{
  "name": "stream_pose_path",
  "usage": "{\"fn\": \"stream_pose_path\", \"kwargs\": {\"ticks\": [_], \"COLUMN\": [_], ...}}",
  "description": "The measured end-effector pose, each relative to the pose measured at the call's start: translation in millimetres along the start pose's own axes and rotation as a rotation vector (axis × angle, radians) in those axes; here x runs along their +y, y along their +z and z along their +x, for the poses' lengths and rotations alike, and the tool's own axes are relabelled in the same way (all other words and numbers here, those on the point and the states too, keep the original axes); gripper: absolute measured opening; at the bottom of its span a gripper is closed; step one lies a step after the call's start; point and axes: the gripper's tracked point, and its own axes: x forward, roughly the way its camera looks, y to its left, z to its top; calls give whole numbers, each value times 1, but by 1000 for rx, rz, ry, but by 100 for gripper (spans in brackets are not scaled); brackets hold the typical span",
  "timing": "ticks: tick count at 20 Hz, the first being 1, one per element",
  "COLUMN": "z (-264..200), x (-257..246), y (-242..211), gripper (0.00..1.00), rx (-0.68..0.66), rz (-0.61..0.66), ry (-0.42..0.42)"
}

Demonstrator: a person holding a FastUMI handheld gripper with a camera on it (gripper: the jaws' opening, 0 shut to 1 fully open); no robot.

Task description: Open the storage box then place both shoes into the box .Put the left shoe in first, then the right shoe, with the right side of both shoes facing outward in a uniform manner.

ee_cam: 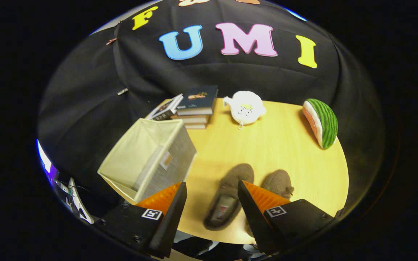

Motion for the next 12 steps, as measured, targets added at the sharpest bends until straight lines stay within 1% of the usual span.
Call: {"fn": "stream_pose_path", "kwargs": {"ticks": [3, 6, 8, 10, 12], "z": [23, 49, 69, 89, 105], "x": [-25, -38, -47, -53, -57], "y": [-36, -64, -79, -82, -78], "gripper": [87, 75, 70, 70, 66], "rx": [78, 144, 184, 190, 177], "rz": [28, 15, -12, 15, 64], "ry": [-49, -54, -79, -107, -140]}}
